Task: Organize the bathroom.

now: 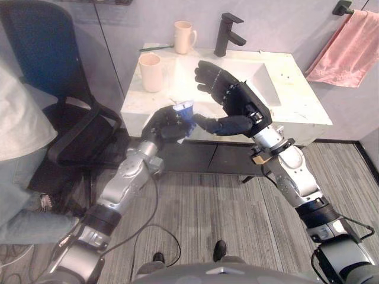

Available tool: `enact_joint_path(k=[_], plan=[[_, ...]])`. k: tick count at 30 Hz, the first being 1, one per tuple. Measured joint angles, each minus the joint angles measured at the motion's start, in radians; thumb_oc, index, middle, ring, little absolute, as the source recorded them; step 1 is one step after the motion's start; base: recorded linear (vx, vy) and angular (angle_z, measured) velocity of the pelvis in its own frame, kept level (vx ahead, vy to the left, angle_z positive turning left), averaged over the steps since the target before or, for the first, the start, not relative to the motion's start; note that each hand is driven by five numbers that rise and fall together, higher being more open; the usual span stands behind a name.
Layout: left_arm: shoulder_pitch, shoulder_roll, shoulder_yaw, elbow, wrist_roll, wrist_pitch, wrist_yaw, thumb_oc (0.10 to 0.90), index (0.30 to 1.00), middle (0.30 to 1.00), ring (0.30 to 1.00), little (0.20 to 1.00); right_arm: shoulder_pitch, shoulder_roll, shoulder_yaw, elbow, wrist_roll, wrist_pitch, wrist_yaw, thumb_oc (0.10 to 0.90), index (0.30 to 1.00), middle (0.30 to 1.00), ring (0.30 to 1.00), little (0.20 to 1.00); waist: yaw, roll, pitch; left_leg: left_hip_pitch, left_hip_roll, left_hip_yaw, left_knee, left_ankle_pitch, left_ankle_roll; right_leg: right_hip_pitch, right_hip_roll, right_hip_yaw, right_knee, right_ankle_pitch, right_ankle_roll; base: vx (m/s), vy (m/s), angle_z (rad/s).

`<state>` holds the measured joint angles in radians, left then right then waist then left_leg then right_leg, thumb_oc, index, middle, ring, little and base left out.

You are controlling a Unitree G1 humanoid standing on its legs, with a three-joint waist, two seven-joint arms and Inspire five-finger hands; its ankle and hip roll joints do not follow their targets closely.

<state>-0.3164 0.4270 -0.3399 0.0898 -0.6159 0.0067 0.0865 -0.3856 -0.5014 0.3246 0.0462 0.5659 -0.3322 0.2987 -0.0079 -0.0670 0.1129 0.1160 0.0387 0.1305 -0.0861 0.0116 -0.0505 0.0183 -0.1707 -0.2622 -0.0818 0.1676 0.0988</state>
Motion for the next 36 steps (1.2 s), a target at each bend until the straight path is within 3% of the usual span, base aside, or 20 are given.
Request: enact_joint_path(k=[12, 17, 21, 23, 24, 27, 36], plan=[[0.000, 0.001, 0.000, 0.000, 0.000, 0.012, -0.004, 0.400, 0.300, 0.300, 0.300, 0.300, 0.000, 0.000, 0.039, 0.040, 0.000, 0.065, 0.044, 0.800, 0.900, 0.900, 0.900, 0.900, 0.003, -0.002, 0.002, -0.001, 0.001, -0.004, 0.000, 0.002, 0.000, 0.001, 0.000, -0.003, 0.000, 0.000, 0.000, 0.00, 0.000, 0.00], [0.000, 0.002, 0.000, 0.000, 0.000, 0.023, -0.003, 0.400, 0.300, 0.300, 0.300, 0.300, 0.000, 0.000, 0.040, 0.041, 0.000, 0.067, 0.050, 0.758, 0.836, 0.836, 0.836, 0.836, 0.003, -0.003, 0.004, -0.001, 0.001, -0.003, 0.000, 0.002, -0.001, 0.001, 0.000, -0.004, 0.000, 0.000, 0.000, 0.00, 0.000, 0.00], [0.000, 0.001, 0.000, 0.000, 0.000, 0.023, -0.003, 0.400, 0.300, 0.300, 0.300, 0.300, 0.000, 0.002, 0.041, 0.041, 0.000, 0.071, 0.068, 0.769, 0.853, 0.853, 0.853, 0.853, 0.004, -0.005, 0.005, -0.001, 0.001, -0.004, 0.000, 0.002, -0.001, 0.001, 0.000, -0.004, 0.000, 0.000, 0.000, 0.00, 0.000, 0.00], [0.000, 0.001, 0.000, 0.000, 0.000, 0.023, -0.003, 0.400, 0.300, 0.300, 0.300, 0.300, 0.000, 0.005, 0.041, 0.041, 0.000, 0.076, 0.067, 0.634, 0.651, 0.651, 0.651, 0.651, 0.005, -0.006, 0.005, -0.001, 0.001, -0.004, 0.000, 0.002, -0.001, 0.002, 0.000, -0.004, 0.000, 0.000, 0.000, 0.00, 0.000, 0.00], [0.000, 0.001, 0.000, 0.000, 0.000, 0.023, -0.004, 0.400, 0.300, 0.300, 0.300, 0.300, 0.000, 0.007, 0.041, 0.042, 0.000, 0.077, 0.066, 0.631, 0.646, 0.646, 0.646, 0.646, 0.005, -0.006, 0.005, -0.001, 0.001, -0.004, 0.000, 0.002, -0.001, 0.002, 0.000, -0.004, 0.000, 0.000, 0.000, 0.00, 0.000, 0.00], [0.002, 0.001, 0.000, 0.001, 0.002, 0.031, -0.021, 0.400, 0.300, 0.300, 0.300, 0.300, -0.009, 0.029, 0.035, 0.072, 0.004, 0.077, 0.048, 0.554, 0.531, 0.531, 0.531, 0.531, 0.005, -0.006, 0.005, 0.000, 0.001, -0.004, 0.000, 0.002, -0.001, 0.003, 0.000, -0.005, 0.000, 0.000, 0.000, 0.00, 0.000, 0.00], [0.006, -0.002, -0.029, 0.000, 0.000, 0.040, -0.051, 0.400, 0.300, 0.300, 0.300, 0.300, -0.024, 0.036, 0.018, 0.116, 0.008, 0.077, 0.021, 0.508, 0.462, 0.462, 0.462, 0.462, 0.008, -0.004, 0.018, 0.006, 0.002, -0.007, 0.000, 0.003, -0.001, 0.010, 0.000, -0.007, 0.000, 0.000, 0.000, 0.00, 0.000, 0.00]])
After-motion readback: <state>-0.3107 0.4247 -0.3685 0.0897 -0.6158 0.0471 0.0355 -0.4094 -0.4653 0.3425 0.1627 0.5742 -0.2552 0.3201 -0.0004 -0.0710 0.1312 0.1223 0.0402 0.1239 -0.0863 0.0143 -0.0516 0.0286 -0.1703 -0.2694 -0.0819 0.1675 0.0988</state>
